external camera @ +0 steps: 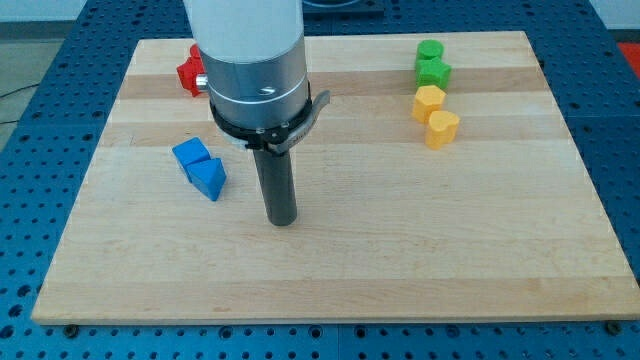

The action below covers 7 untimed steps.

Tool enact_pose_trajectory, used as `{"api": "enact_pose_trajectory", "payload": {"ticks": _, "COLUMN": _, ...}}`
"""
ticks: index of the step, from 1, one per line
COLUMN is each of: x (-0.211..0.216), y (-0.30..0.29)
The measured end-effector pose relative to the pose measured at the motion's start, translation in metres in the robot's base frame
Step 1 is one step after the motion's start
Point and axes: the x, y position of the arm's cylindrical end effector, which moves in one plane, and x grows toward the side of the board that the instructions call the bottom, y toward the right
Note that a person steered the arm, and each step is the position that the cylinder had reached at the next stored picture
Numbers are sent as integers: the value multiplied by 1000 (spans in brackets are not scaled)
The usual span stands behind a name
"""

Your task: Place the blue cube at the center of the board

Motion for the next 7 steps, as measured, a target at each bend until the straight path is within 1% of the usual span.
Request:
{"api": "enact_pose_trajectory", "payload": {"ticks": 2, "x": 1, "y": -1}}
{"api": "enact_pose_trajectory", "payload": {"ticks": 3, "x": 21, "y": -29}}
{"api": "enact_pose_trajectory", "payload": {"ticks": 4, "x": 23, "y": -87}}
{"api": "enact_pose_trajectory", "payload": {"ticks": 5, "x": -40, "y": -147}}
{"api": "enact_pose_trajectory", "payload": {"ticks": 6, "x": -82, "y": -128}}
{"api": "enact_pose_trajectory", "payload": {"ticks": 7, "x": -66, "y": -55}}
